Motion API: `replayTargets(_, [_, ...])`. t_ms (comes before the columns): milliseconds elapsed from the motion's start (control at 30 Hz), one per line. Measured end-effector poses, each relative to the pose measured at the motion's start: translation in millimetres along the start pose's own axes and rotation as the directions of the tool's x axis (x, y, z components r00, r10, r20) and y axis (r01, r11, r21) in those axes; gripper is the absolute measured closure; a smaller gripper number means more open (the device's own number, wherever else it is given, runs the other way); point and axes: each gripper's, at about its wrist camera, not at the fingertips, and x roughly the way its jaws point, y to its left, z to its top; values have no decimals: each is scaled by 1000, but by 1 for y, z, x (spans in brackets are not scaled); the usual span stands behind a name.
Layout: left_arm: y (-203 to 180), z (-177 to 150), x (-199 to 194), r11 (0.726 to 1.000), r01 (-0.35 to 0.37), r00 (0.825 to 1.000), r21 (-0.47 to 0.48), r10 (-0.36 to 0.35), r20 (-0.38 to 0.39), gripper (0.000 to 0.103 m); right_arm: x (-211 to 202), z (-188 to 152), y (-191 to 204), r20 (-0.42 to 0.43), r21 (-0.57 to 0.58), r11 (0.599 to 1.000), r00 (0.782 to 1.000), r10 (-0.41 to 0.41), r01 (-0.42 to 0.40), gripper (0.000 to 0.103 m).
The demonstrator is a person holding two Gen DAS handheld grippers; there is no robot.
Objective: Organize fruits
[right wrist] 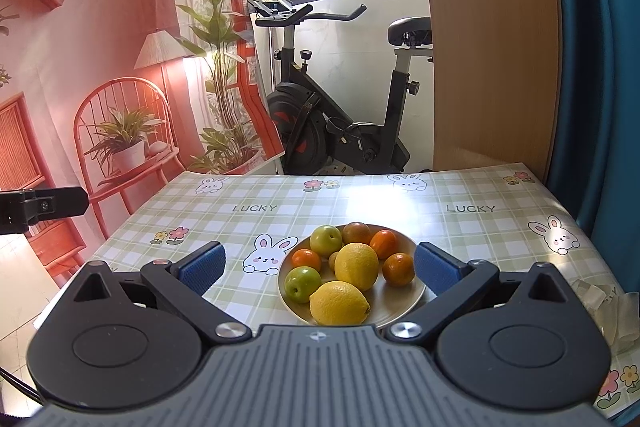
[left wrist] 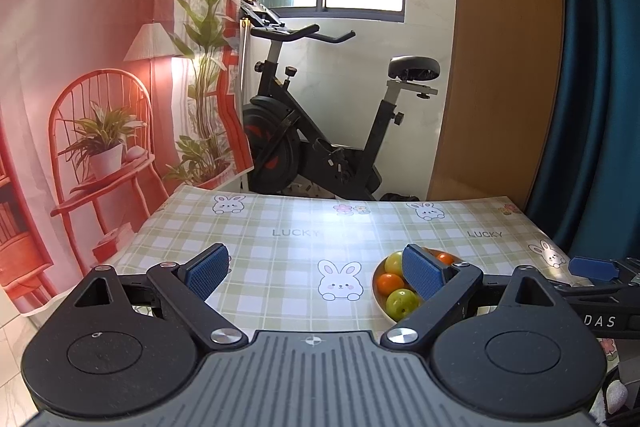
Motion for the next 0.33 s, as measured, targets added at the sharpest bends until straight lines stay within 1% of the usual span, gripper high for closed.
replayTargets(333, [1, -1, 0, 1000, -7, 1000, -10, 7, -1, 7, 0, 0, 0, 0, 0, 1000, 1000, 0, 0, 1])
